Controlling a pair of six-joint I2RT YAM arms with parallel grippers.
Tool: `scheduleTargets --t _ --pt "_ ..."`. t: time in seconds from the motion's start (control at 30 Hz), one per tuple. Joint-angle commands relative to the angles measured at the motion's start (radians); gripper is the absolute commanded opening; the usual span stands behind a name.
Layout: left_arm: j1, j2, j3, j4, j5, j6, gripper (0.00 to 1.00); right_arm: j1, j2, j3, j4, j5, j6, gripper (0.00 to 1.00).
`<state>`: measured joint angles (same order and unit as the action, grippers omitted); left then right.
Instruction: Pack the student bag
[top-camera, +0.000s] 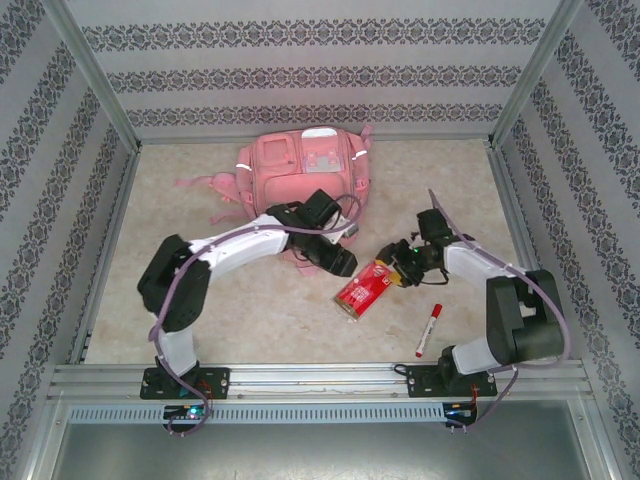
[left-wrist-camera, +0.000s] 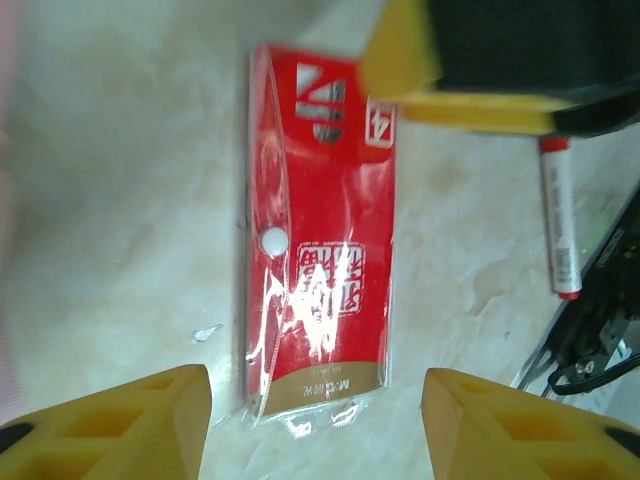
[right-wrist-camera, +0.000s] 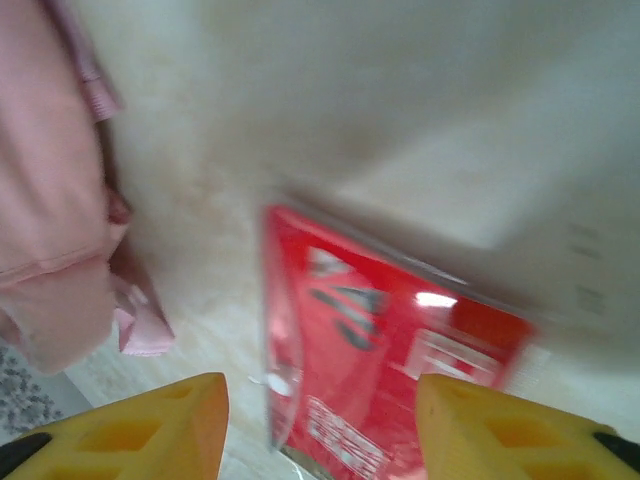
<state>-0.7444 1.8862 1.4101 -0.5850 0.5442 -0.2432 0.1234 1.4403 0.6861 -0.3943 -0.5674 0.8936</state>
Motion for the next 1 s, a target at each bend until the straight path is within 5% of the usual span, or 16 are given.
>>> scheduleTargets --t 0.0,0.2,0.57,0.77,0.97 --pt "-0.029 0.068 0.057 -0.089 0.062 0.044 0.55 -0.013 -0.028 -0.08 -0.077 -0.075 -0.094 0.48" --pt "-0.046 0.204 0.128 -0.084 0.039 0.072 0.33 0.028 -0.016 -0.134 0.07 -0.123 -0.066 0.41" --pt "-0.032 0.351 0.184 -0.118 -0.063 0.049 0.13 0.032 0.053 -0.178 0.27 -0.211 -0.045 0.39" --pt "0.0 0.341 0.134 -0.075 -0.053 -0.026 0.1 0.037 0.057 -0.189 0.385 -0.275 -0.026 0.41" --pt "0.008 0.341 0.12 -0.066 -0.054 -0.04 0.08 0.063 0.072 -0.201 0.554 -0.323 0.026 0.32"
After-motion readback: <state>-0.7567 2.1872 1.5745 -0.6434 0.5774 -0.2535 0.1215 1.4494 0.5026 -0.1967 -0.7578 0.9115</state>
